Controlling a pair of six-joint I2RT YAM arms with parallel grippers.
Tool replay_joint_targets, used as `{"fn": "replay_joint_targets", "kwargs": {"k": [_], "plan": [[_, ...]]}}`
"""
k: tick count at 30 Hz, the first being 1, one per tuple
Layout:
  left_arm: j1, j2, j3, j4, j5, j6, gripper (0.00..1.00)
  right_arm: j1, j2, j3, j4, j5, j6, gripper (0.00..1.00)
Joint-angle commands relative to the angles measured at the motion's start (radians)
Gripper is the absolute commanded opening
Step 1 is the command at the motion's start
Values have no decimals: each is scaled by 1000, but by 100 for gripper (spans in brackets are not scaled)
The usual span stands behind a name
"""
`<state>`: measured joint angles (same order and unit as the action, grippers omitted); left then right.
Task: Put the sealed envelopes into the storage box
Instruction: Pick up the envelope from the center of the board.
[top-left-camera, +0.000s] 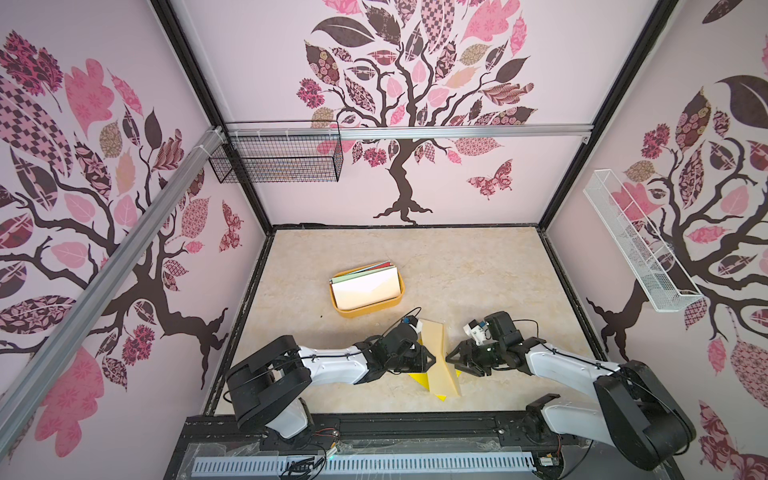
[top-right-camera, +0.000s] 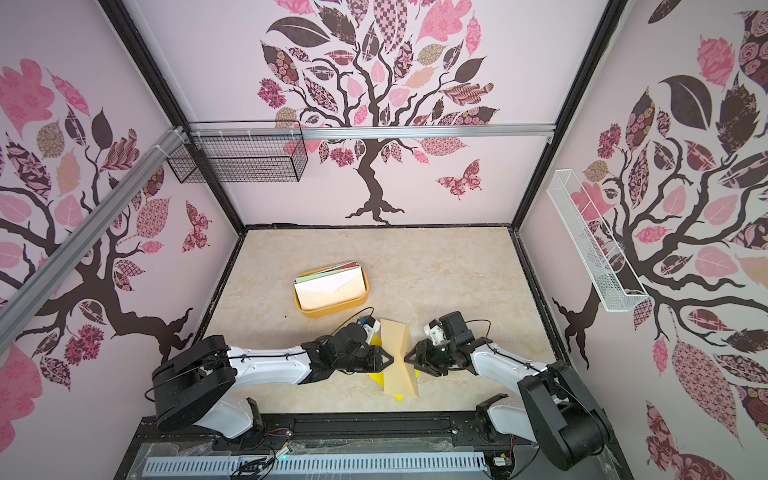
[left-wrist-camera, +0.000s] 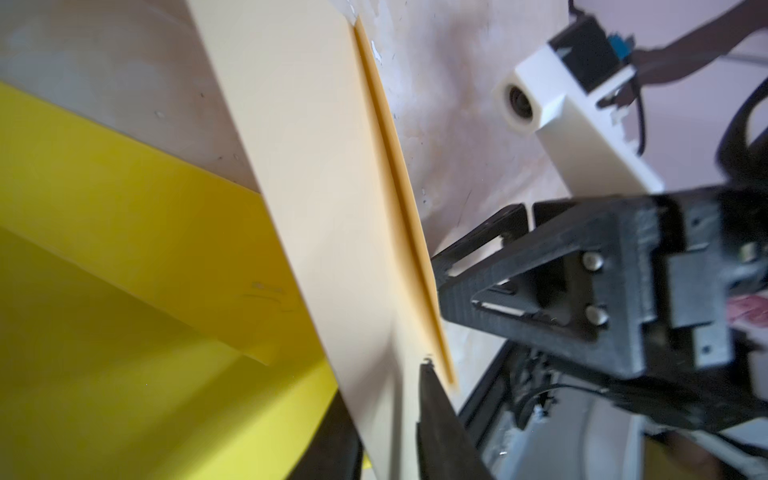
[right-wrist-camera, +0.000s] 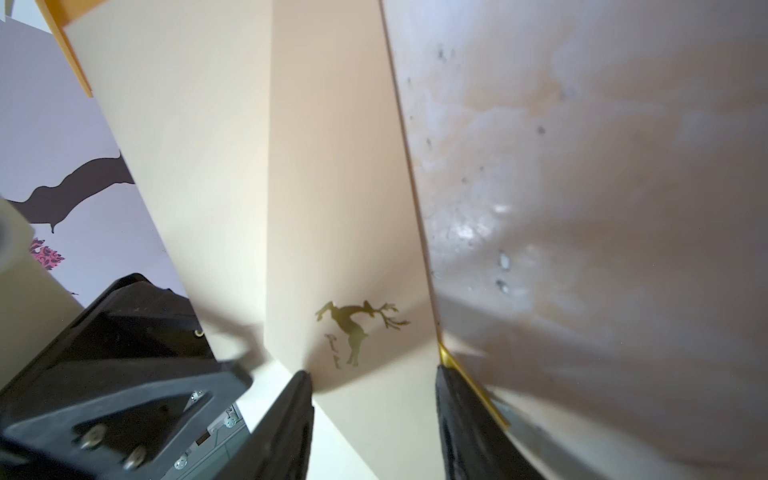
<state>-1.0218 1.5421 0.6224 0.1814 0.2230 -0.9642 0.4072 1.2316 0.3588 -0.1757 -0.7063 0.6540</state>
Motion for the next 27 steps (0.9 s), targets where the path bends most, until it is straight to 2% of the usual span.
{"fn": "replay_joint_targets", "kwargs": {"k": [1, 3, 8, 13, 17, 20, 24, 27], "plan": [[-3, -3, 30, -76, -19, 52, 7, 3, -28, 12, -17, 1, -7, 52], [-3, -13, 45, -105, -18, 73, 1, 4, -48, 21, -33, 3, -20, 52], [14, -113, 70, -204, -38, 142, 0, 3, -146, 72, -116, 23, -68, 53], [96, -316, 51, -248, 57, 213, 0, 4, -299, 140, -150, 26, -94, 55], [132, -495, 50, -274, 130, 278, 0, 3, -386, 182, -81, -37, -81, 56], [138, -580, 62, -293, 187, 309, 0, 3, -397, 199, 18, -111, -29, 56], [140, -648, 60, -292, 222, 311, 0, 3, -405, 190, 193, -188, 67, 56], [140, -668, 47, -261, 242, 297, 0, 4, -411, 198, 240, -204, 81, 54]]}}
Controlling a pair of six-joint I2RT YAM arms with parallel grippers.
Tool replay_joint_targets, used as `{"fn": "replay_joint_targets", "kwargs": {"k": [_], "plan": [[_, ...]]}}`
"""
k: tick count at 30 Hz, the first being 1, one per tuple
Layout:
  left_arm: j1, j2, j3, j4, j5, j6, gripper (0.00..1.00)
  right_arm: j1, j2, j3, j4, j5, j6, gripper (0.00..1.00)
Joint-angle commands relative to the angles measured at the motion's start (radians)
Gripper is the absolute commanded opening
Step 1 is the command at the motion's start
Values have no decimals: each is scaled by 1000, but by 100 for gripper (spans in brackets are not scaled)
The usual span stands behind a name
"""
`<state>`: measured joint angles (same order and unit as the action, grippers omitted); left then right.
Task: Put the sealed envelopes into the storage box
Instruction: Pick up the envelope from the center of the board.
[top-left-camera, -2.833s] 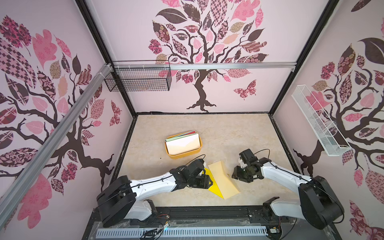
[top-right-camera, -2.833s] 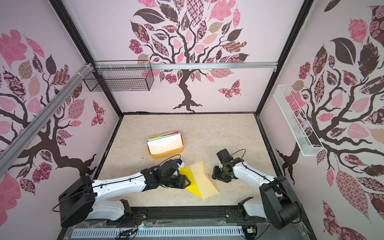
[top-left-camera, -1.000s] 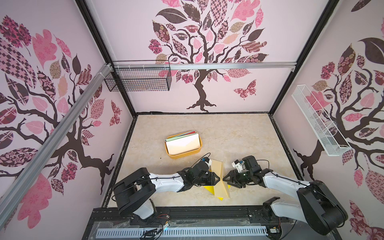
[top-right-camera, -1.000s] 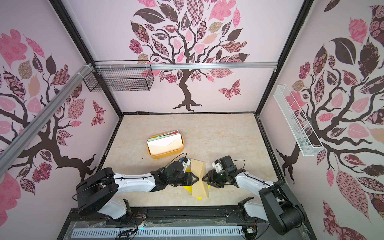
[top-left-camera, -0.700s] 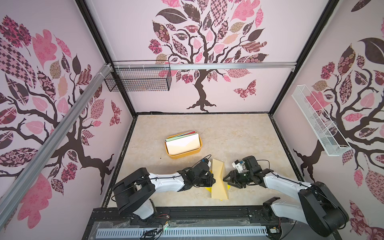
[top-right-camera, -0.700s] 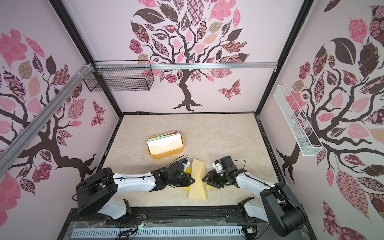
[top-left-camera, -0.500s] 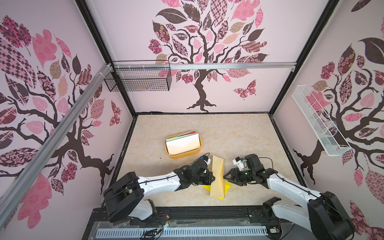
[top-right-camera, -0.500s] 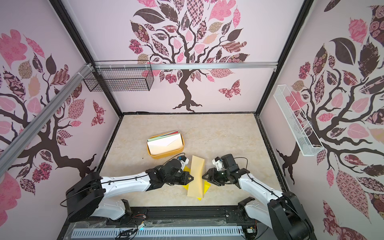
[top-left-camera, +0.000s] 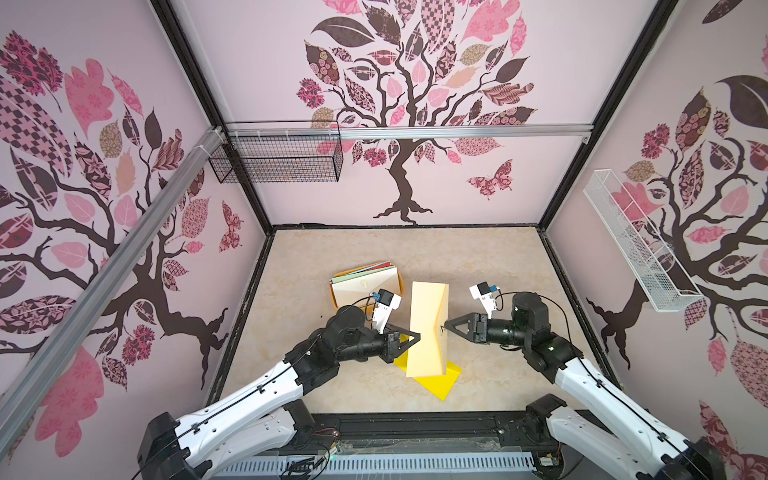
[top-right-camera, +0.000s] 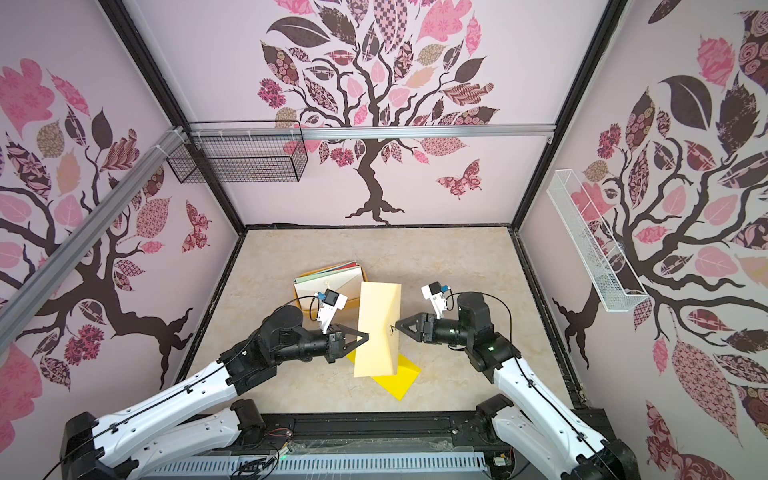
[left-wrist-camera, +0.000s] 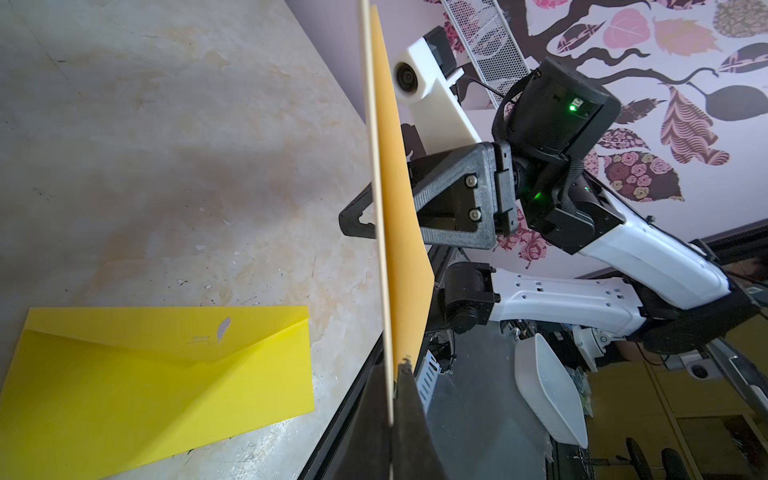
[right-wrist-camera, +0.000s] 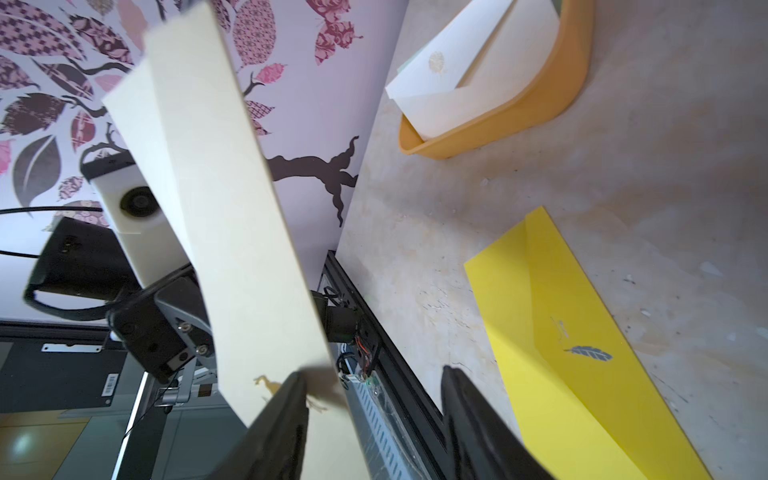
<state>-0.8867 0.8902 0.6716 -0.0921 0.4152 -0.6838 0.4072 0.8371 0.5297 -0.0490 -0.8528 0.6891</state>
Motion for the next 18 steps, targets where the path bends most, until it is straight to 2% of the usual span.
{"fn": "replay_joint_targets", "kwargs": {"k": [1, 5, 11, 14, 18], "plan": [[5, -19, -5, 19, 55, 10, 0, 4, -17, 31, 127, -66, 54, 53], [5, -10, -9, 35, 50, -2, 0, 16, -4, 31, 213, -104, 115, 45], [6, 3, 14, 33, 23, -8, 0, 49, -36, 20, 192, -106, 110, 26], [6, 5, 13, 41, 14, -19, 0, 53, -76, -1, 174, -99, 109, 25], [6, 9, 5, 65, 11, -39, 0, 53, -126, -25, 145, -81, 104, 33]]}}
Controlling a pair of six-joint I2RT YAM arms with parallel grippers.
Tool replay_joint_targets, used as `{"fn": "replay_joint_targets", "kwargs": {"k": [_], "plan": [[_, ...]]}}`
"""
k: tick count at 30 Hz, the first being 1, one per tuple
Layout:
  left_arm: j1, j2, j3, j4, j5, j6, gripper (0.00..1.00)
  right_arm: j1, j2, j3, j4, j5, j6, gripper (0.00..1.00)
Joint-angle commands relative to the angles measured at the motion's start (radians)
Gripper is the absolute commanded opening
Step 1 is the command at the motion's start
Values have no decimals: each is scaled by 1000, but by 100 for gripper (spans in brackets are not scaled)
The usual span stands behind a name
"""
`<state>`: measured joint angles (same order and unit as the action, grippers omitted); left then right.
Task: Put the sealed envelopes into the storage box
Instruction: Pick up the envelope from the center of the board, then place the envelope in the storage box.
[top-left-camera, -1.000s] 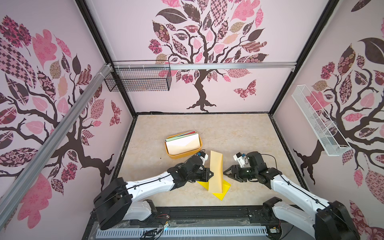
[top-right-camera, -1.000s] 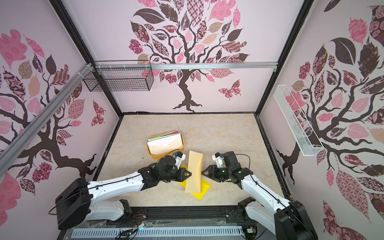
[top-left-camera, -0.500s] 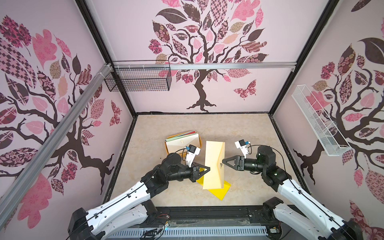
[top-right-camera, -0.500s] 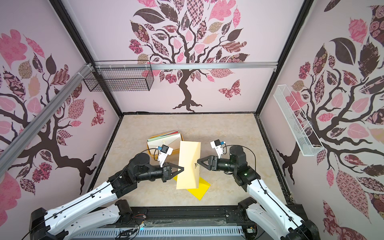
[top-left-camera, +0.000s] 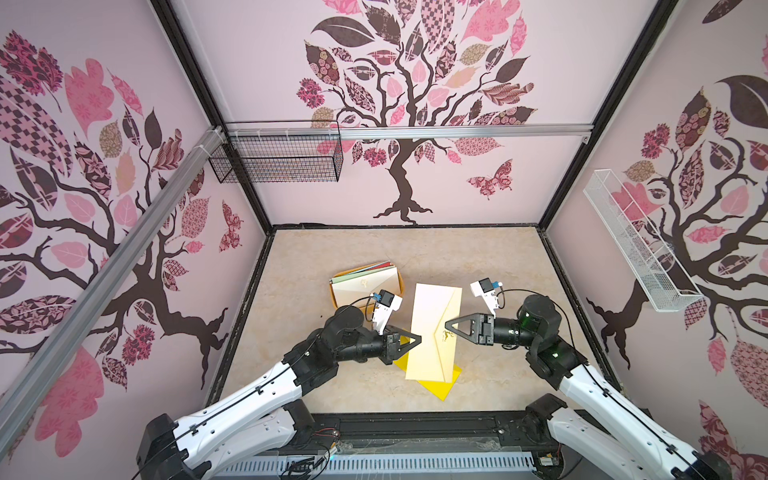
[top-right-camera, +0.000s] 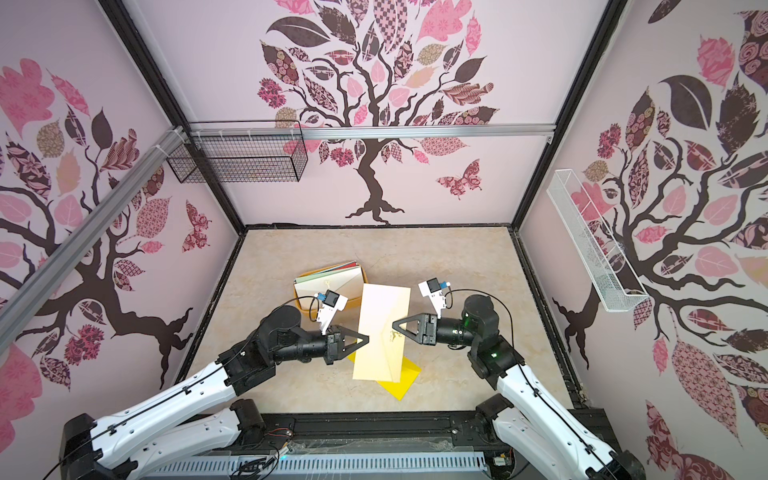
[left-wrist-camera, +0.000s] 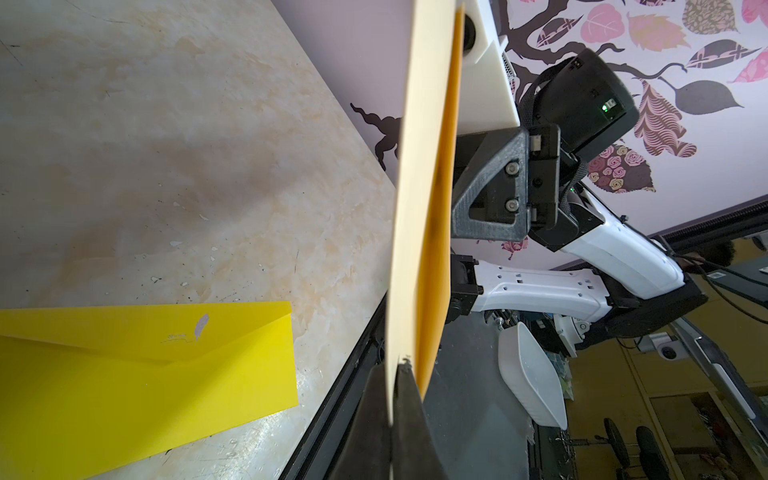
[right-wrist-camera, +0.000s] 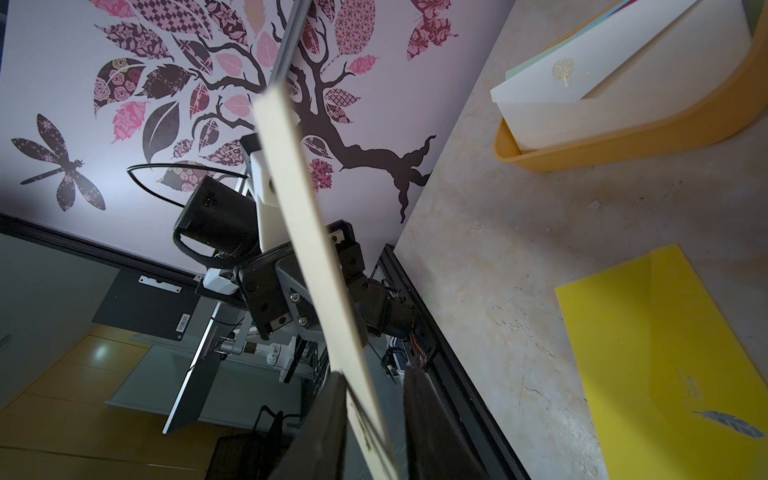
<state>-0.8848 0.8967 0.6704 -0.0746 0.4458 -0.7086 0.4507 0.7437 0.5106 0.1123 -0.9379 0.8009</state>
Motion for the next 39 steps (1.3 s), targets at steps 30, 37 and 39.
{"fn": "replay_joint_targets", "kwargs": {"k": [30, 37, 39], "plan": [[153, -310, 189, -759, -818, 190, 80, 69, 481, 614, -644, 341, -757, 0], [187, -318, 189, -766, -810, 288, 82, 129, 894, 1123, -929, 502, -1114, 0], [188, -303, 182, -758, -753, 317, 82, 138, 996, 1256, -1004, 529, -1212, 0]]}}
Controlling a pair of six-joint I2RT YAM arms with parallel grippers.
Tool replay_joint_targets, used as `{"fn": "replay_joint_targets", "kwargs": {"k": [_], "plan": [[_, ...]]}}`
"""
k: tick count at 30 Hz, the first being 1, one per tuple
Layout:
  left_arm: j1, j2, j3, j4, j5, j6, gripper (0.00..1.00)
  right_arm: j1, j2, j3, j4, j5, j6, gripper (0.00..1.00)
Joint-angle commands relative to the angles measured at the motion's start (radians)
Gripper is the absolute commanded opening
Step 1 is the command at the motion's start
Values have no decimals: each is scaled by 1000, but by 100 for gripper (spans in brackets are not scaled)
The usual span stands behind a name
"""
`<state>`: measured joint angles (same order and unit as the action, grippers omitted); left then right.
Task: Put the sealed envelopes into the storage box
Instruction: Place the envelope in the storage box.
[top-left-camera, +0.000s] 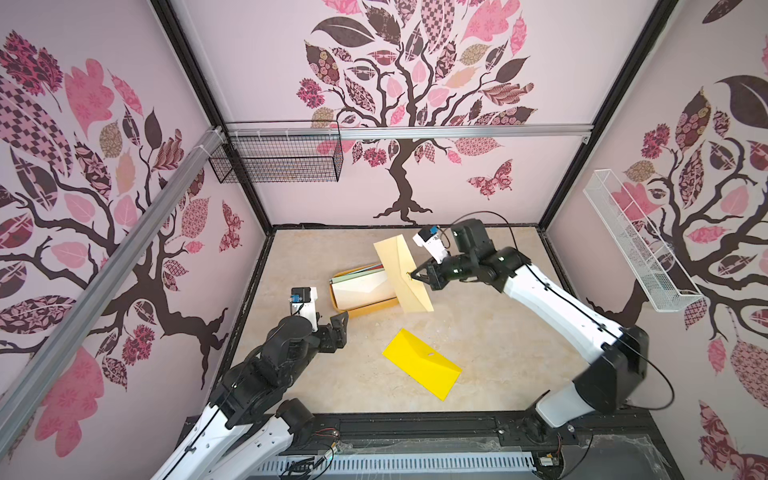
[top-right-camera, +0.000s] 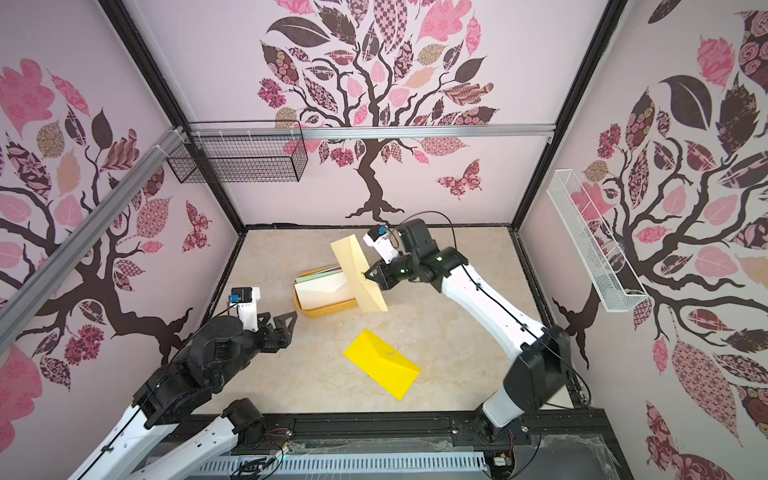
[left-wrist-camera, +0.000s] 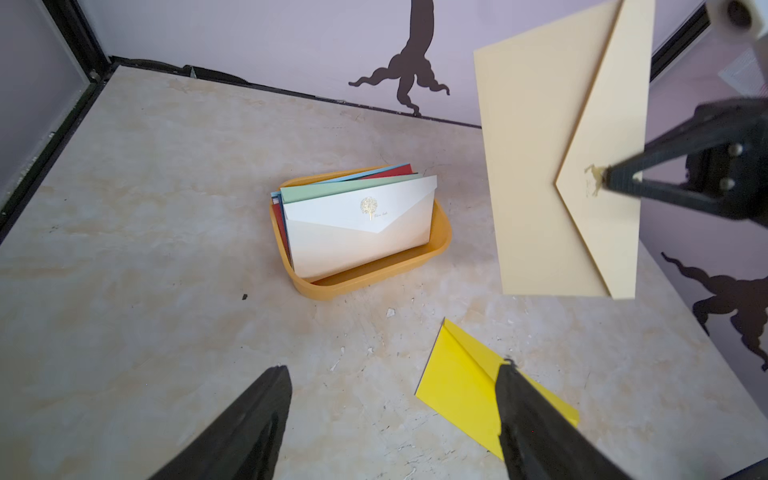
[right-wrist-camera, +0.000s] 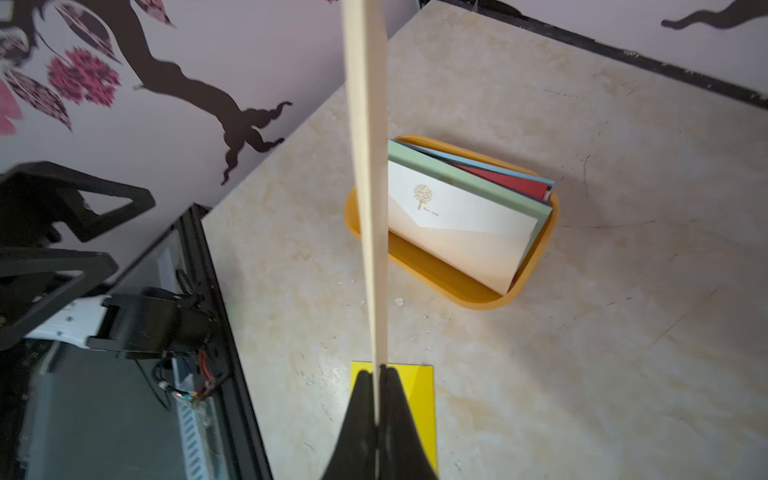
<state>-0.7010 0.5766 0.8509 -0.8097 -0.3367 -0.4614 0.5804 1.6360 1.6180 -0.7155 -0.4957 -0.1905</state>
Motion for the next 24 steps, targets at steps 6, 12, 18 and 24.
{"fn": "replay_joint_targets", "kwargs": {"k": [6, 12, 18, 24], "plan": [[6, 42, -15, 31, 223, 157, 82, 16, 334, 485, -352, 137, -476, 0], [7, 58, -30, 56, 294, 177, 82, 53, 484, 650, -416, 140, -678, 0], [6, 37, -41, 80, 377, 185, 82, 106, 578, 746, -430, 219, -830, 0], [7, 36, -44, 98, 400, 187, 82, 126, 623, 772, -471, 214, -875, 0]]}}
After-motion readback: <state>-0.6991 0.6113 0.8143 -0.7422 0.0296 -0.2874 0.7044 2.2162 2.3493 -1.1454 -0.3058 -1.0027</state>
